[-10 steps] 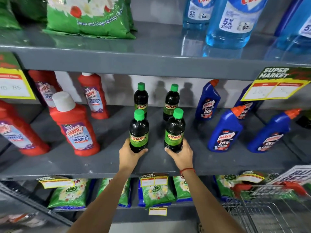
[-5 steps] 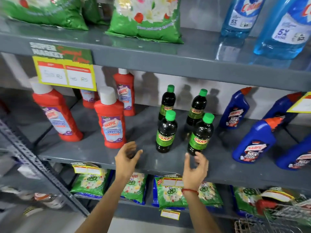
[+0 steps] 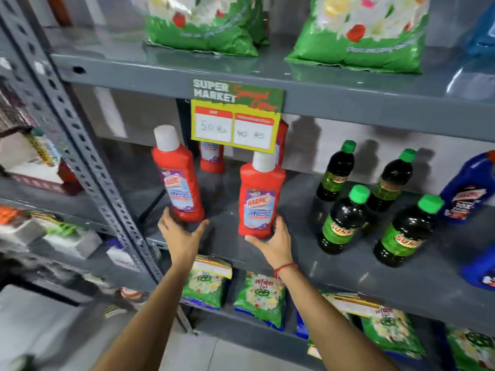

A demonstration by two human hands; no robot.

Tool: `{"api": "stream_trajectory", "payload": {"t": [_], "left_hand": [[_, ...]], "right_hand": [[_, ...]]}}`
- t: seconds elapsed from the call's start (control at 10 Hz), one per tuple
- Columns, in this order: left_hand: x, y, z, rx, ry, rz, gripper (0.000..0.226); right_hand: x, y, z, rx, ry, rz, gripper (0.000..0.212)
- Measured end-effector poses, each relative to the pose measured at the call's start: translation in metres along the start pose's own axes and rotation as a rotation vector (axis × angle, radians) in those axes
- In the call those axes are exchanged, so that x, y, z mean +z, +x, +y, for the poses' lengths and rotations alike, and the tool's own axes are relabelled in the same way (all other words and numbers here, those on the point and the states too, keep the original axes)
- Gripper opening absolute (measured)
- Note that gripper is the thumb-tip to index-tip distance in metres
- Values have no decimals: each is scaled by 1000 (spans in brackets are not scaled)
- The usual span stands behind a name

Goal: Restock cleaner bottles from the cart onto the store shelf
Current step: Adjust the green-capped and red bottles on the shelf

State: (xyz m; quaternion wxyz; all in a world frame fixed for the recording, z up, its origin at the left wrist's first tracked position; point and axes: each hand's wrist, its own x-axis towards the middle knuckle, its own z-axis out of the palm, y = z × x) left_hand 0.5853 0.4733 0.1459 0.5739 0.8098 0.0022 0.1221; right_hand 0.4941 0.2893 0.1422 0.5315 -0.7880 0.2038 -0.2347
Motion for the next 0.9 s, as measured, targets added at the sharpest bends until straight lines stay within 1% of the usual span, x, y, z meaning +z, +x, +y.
{"api": "stream_trajectory", "payload": {"t": [0.1,0.2,0.3,0.4,0.6,0.7,0.8,0.9], "left_hand": [[0,18,-5,-77,38,-41,104],[1,31,-10,-63,39,-53,97],[1,35,-12,-50,86,-59,83],[1,33,-12,-19,125,-26,75],[2,33,-11,-9,155,-36,76],[-1,30,-8,-15,181,-67,79],[-3,26,-8,-12,194,-97,89],[-4,5,-4,9,177,-49,93]], "right_hand": [[6,5,2,10,-4,-3,68],[9,8,4,36,20,-33,69],[13,9,6,65,4,-45,72],[18,10,7,60,-30,-21,71],[23,11,6,68,-82,18,69],[19,8,1,78,-91,16,70],[11,4,-2,70,-45,17,74],[-7,-14,-8,50,4,75,77]]}}
